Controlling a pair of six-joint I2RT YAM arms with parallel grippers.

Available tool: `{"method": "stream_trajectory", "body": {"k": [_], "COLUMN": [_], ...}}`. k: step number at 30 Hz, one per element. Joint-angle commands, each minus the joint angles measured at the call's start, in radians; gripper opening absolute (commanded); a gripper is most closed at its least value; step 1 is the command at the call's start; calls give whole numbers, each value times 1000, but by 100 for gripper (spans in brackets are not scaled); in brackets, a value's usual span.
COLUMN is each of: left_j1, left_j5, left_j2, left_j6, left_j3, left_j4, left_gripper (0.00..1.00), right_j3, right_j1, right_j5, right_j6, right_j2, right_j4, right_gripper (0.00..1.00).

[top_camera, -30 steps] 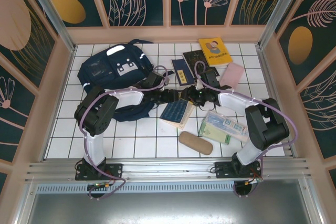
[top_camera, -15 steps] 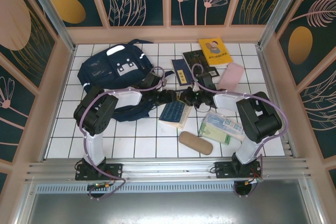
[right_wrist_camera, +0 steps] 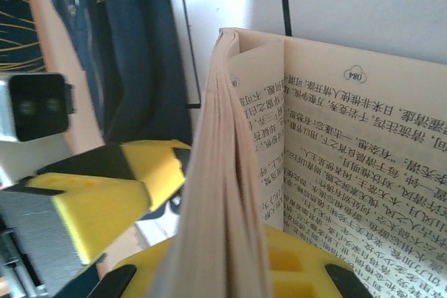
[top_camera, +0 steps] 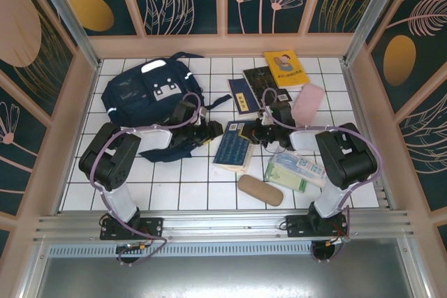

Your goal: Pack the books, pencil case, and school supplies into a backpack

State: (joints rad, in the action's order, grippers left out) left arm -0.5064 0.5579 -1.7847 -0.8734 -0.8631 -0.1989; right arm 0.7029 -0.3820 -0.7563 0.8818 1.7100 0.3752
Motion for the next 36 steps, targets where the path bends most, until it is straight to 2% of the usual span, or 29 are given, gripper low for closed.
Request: {"method": "stream_trajectory", "body": {"k": [1, 10, 13, 17, 22, 30, 36], "left_j1": [3, 2, 2, 2, 2, 2, 2], "left_j5": [73, 227, 268, 283, 309, 304, 276], "left_j2": [-13, -92, -109, -103, -107, -83, -43], "left_j6": [-46, -239, -334, -386, -476, -471, -417], "left_j3": [18, 47, 74, 78, 89, 85, 73], "left_j4": [-75, -314, -459, -536, -676, -691, -622], "left_gripper": [65, 58, 49, 31, 18, 0, 0], "right_j3": [-37, -94, -109, -118, -114, -109, -99], "right_j1": [27, 35, 33, 34, 34, 38, 41], "right_j5": [-136, -173, -170, -163, -145, -110, -62], "right_j6": [96, 205, 224, 227, 210, 145, 95], "right_j2": [-64, -87, -85, -75, -61, -59, -79], "right_j4": [207, 371, 405, 414, 391, 303, 206], "right_gripper": [0, 0, 0, 0, 0, 0, 0]}}
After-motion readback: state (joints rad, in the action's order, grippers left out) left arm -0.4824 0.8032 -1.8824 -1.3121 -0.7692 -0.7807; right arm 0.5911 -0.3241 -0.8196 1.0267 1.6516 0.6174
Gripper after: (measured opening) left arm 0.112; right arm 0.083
